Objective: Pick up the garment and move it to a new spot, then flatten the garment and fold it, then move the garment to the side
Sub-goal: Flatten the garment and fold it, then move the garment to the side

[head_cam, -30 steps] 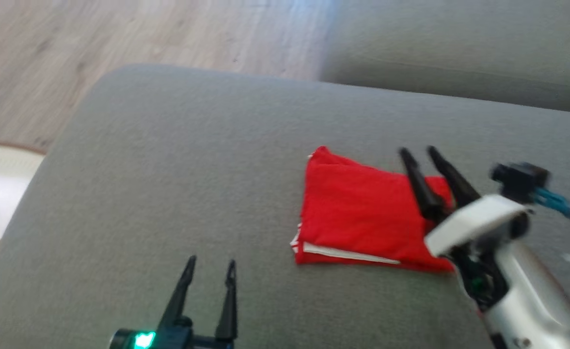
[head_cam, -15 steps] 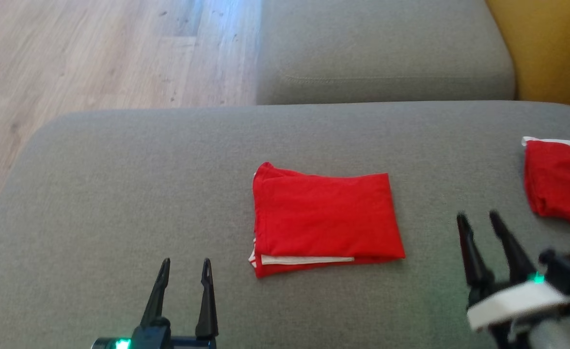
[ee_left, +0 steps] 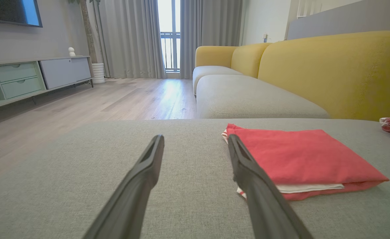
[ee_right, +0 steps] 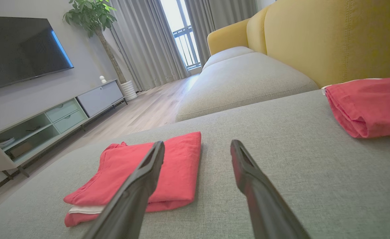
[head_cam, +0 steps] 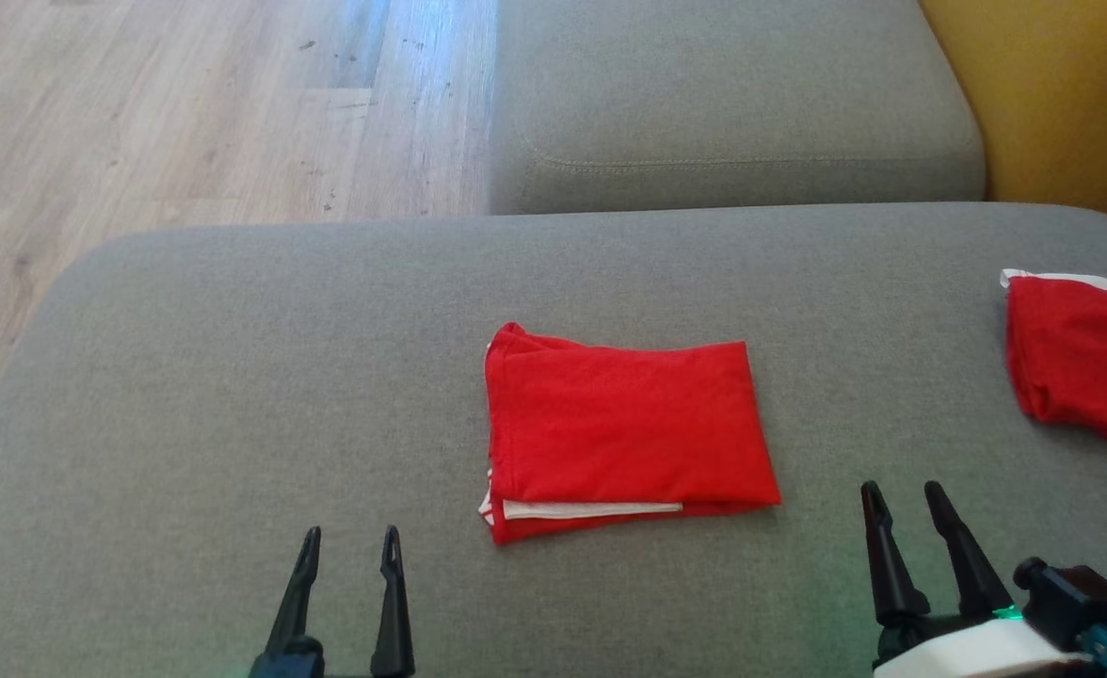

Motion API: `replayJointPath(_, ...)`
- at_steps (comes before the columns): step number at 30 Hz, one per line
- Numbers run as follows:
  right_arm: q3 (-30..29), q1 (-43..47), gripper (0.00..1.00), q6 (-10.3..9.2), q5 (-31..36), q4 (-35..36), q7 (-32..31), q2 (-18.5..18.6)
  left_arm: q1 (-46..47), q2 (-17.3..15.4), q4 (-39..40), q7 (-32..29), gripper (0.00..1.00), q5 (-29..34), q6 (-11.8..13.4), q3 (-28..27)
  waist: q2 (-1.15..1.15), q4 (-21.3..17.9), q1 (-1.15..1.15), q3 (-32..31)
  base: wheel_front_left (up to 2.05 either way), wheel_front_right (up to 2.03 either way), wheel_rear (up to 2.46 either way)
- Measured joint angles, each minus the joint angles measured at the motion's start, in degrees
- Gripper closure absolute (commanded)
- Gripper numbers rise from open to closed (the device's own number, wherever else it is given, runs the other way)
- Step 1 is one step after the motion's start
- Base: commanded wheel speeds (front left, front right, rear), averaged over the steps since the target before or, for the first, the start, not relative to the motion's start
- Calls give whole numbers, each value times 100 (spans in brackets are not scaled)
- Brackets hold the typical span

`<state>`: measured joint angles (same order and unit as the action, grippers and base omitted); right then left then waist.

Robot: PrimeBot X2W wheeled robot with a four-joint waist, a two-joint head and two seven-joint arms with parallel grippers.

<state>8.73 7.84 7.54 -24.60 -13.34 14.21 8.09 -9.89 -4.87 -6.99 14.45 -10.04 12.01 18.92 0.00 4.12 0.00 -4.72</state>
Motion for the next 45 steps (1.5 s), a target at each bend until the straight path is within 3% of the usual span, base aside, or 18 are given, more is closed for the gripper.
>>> replayJointPath(21, 4, 13, 0, 0, 113, -62, 0, -5, 1, 37, 13, 0, 0, 154, -48, -44, 0, 61, 0, 118, 0, 0, 0)
replayJointPath(26, 20, -111, 0, 0, 104, -415, 0, -5, 26, 53, 5, 0, 0, 212, -94, -29, 0, 119, 0, 358, 0, 0, 0)
replayJointPath(30, 101, -748, 0, 0, -376, -689, -231, 2, 227, 71, 1, 0, 0, 274, -145, 32, 0, 185, 1, 702, 0, 0, 0)
replayJointPath(35, 530, -1762, 0, 0, -1255, -1004, -1112, 207, 688, 121, -14, 0, 0, 290, -172, 140, 0, 297, 2, 1108, 0, 0, 0)
replayJointPath(44, 934, -2399, 0, 0, -2393, -1583, -2239, 595, 981, 154, -137, 0, 0, 290, -198, 312, 0, 501, 1, 1440, 0, 0, 0)
replayJointPath(45, 989, -2455, 5, 0, -2469, -1605, -2273, 602, 1009, 160, -140, 0, 0, 290, -196, 332, 0, 514, 1, 1459, 0, 0, 0)
